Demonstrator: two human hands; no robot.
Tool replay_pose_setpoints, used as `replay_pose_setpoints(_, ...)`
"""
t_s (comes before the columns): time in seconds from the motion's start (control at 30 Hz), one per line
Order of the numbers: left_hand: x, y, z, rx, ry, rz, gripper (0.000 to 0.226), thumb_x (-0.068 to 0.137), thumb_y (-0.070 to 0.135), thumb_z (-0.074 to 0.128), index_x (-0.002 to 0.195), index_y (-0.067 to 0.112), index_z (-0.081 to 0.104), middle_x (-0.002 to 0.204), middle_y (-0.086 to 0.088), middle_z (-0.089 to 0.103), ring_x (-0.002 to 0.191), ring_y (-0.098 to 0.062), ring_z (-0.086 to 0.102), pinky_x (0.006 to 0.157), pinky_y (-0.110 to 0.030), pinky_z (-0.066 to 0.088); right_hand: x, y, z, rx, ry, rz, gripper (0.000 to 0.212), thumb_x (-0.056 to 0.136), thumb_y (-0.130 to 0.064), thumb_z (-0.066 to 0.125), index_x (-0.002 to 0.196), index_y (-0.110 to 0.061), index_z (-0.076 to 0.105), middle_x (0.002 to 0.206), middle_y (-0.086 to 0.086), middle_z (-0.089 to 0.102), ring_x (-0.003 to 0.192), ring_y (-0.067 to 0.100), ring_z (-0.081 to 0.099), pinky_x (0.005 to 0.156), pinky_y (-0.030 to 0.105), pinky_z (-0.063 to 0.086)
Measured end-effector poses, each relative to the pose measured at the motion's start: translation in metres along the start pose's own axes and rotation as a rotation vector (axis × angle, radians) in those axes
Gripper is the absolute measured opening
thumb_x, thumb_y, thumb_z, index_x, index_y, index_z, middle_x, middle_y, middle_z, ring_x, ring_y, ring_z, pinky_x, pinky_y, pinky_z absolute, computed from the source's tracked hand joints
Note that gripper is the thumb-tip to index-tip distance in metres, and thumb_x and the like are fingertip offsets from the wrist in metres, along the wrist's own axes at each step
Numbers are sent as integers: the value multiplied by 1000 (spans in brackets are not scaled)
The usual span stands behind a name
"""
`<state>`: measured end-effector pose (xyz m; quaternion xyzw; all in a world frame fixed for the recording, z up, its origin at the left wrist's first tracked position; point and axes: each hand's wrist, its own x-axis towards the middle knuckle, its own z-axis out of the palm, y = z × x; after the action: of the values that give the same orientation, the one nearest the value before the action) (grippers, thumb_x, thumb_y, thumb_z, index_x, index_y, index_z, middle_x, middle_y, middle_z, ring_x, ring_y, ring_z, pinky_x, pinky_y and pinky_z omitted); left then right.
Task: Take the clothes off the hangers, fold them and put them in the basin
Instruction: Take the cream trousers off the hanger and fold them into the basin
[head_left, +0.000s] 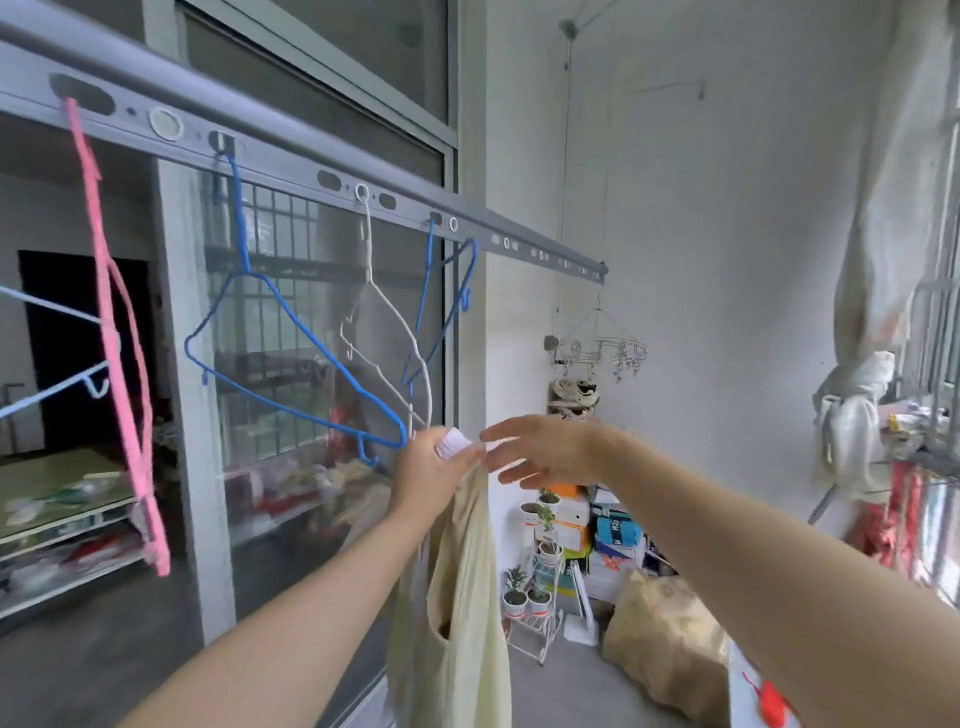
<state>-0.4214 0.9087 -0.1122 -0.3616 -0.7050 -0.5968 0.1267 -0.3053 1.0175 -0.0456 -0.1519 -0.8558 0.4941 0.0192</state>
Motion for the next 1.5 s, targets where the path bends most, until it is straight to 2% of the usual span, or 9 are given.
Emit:
replay_pose_setpoints(0.17,-20,44,31,-70,-38,60,37,84,23,70,53,17,51,50,5,48,50,-10,42,53,-27,34,-24,36,8,-55,187,-35,62,81,-29,72,135,-16,44,114,9,61,98,14,61,99,38,49)
replay_pose_setpoints(0.33,-58,79,39,-116,-172,134,41,91,27,55,60,1,48,54,-9,42,56,-12,36,56,-29,30,-70,52,11,-17,370,-115,14,83,-14,64,94,-7,60,72,3,52,58,12,47,49,19,37)
replay_pose_setpoints(0.57,-120,108,18,-251,-301,180,6,88,19,65,83,23,64,78,9,62,70,-5,56,63,-32,53,-131,73,22,-16,574,-193,25,82,-17,70,61,-13,56,57,-1,48,51,11,42,50,23,32)
replay_pose_setpoints(0.73,-162,89,-16,-37,-325,271,53,55,43,70,100,17,58,98,0,58,84,-10,53,78,-21,41,-174,72,42,111,615,-245,15,85,-25,67,73,-17,61,67,4,54,61,16,46,57,27,34)
replay_pose_setpoints(1.0,-223,36,-83,650,-491,65,81,51,69,66,120,26,63,147,8,24,133,-23,26,108,-33,30,-242,36,65,379,548,-349,12,93,-21,58,84,-13,58,81,10,56,81,24,50,77,39,40)
replay_pose_setpoints(1.13,-233,29,-128,379,-320,-45,21,69,27,83,85,18,71,140,-4,40,130,-23,37,105,-32,33,-272,19,80,390,520,-398,14,94,-22,56,99,-8,57,90,12,57,84,26,54,81,42,45)
replay_pose_setpoints(1.23,-244,38,-167,-14,-445,-231,30,63,13,82,88,4,70,89,-4,65,83,-17,57,71,-27,43,-291,13,101,395,527,-383,15,95,-23,54,100,-9,58,92,10,60,86,25,57,87,45,47)
replay_pose_setpoints(1.37,-255,46,-208,-167,-366,-326,20,72,-8,75,85,0,62,67,-3,58,52,-9,51,47,-19,36,-303,21,131,299,628,-299,15,95,-24,54,93,-9,56,75,8,52,66,13,52,67,23,43)
replay_pose_setpoints(1.5,-261,55,-257,-351,-237,-319,26,77,-6,72,94,4,54,84,-9,61,75,-20,60,67,-30,49,-317,23,168,159,710,-176,25,98,-24,50,77,-10,48,46,-10,40,39,1,34,40,10,25)
